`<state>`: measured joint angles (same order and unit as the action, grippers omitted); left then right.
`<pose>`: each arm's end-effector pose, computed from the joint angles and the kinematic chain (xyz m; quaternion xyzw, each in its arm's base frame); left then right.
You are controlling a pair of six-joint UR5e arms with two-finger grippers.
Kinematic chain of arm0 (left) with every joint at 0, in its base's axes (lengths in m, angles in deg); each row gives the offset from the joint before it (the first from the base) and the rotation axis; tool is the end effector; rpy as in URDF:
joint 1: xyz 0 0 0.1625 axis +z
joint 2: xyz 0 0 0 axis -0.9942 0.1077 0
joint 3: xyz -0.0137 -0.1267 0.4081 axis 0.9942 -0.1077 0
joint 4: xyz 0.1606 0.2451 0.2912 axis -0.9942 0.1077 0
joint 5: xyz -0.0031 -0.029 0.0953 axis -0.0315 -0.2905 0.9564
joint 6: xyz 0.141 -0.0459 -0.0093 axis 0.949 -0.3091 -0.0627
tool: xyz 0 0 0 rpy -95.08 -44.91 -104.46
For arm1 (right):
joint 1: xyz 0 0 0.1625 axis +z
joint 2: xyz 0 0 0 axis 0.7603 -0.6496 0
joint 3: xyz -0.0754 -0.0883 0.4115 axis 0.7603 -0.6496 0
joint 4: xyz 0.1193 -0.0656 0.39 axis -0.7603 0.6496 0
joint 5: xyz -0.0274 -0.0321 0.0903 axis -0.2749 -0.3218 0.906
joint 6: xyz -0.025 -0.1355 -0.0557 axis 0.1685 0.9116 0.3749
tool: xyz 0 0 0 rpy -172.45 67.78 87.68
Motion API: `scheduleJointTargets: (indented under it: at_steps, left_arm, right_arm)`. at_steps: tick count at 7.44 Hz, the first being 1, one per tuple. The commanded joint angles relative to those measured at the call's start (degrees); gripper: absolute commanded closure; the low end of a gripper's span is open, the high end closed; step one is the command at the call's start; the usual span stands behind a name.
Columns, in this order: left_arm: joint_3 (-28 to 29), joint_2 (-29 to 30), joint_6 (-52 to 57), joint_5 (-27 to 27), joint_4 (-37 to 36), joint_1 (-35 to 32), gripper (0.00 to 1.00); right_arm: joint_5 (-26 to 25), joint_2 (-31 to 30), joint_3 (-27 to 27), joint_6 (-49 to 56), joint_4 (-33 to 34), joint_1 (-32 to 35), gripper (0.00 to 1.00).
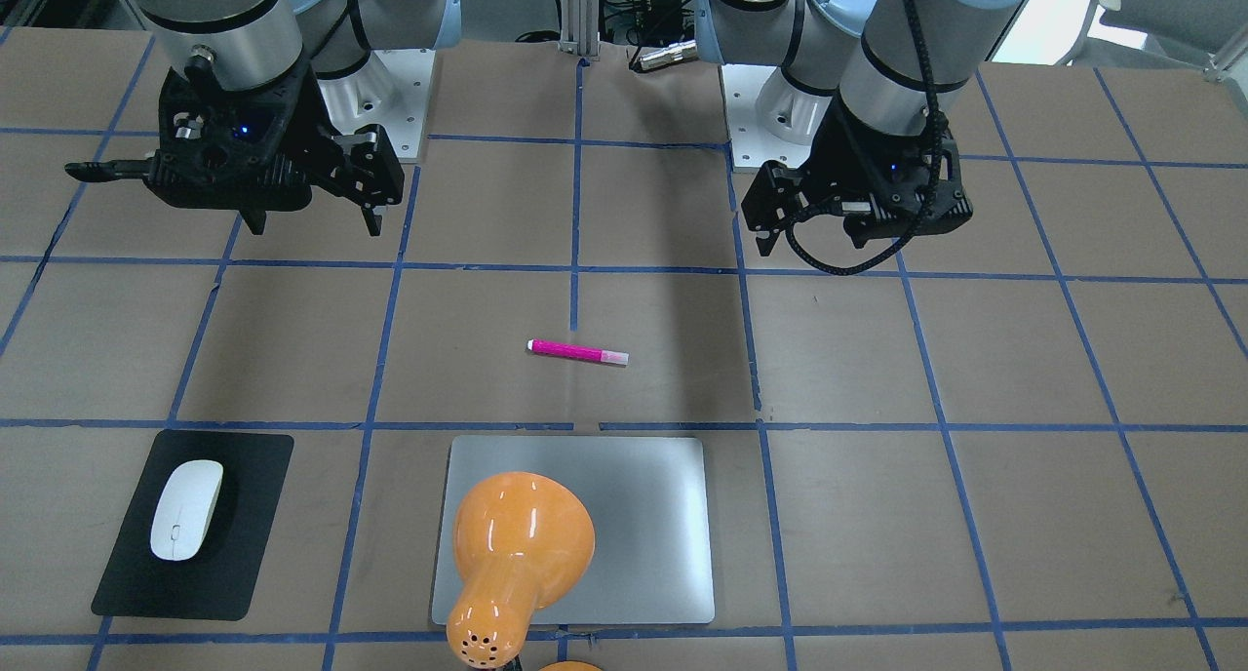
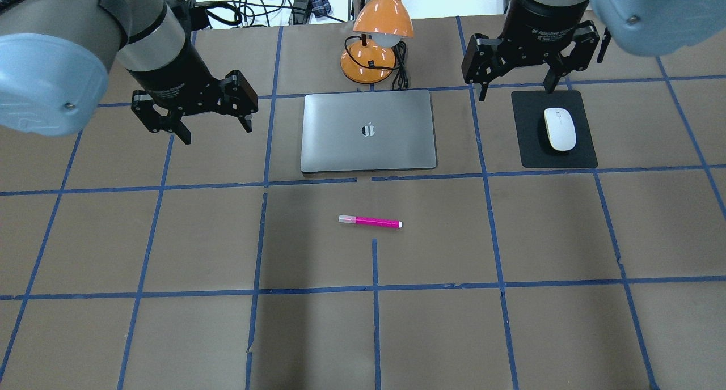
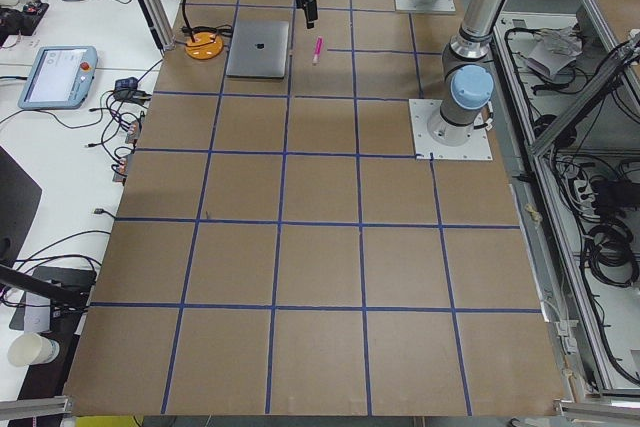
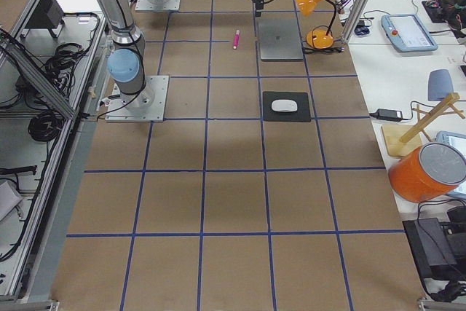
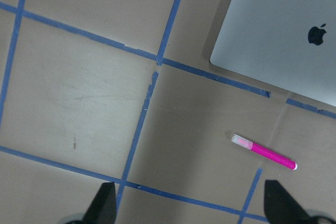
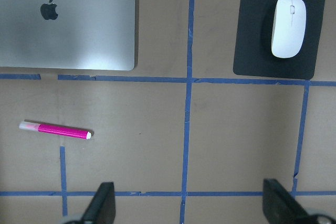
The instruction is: Place pen and mouse around notebook
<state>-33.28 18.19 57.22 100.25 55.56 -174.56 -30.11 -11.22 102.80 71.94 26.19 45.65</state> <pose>-0.1453 -0.4944 0.4187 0.0321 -0.9993 -0.0013 0.0186 0.1734 -0.5095 0.4563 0.0209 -0.9995 -0.0023 0.0217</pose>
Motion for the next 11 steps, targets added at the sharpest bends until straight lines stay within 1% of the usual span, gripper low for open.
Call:
scheduleJointTargets:
  at_steps: [1,2,3,6,9,11]
  left_arm:
    - [0.6,0.3,8.6,-0.3,-1.3,1.0,0.0]
    - [0.8,0.1,8.6,-0.2,-1.4,1.0,0.0]
    - [0.6,-0.1,8.5,-0.1,-1.4,1.0,0.0]
    - [0.6,-0.5,8.4,0.1,-0.8,1.0,0.0]
    - [0.7,-0.6,8.4,0.1,-0.6,1.0,0.0]
    - [0.7,-0.6,8.3,0.1,-0.6,1.0,0.0]
  right_arm:
    - [0.4,0.6,0.1,1.3,0.2,-0.5,0.0]
    - [-0.1,1.6,0.2,5.3,1.0,-1.1,0.0]
    - [-0.3,1.5,0.3,6.5,0.8,-1.5,0.0]
    - [0.1,1.1,1.5,6.4,1.0,-1.6,0.0]
    - [0.4,0.9,1.6,6.4,3.2,-1.6,0.0]
    - [0.4,0.9,1.7,6.3,3.3,-1.6,0.0]
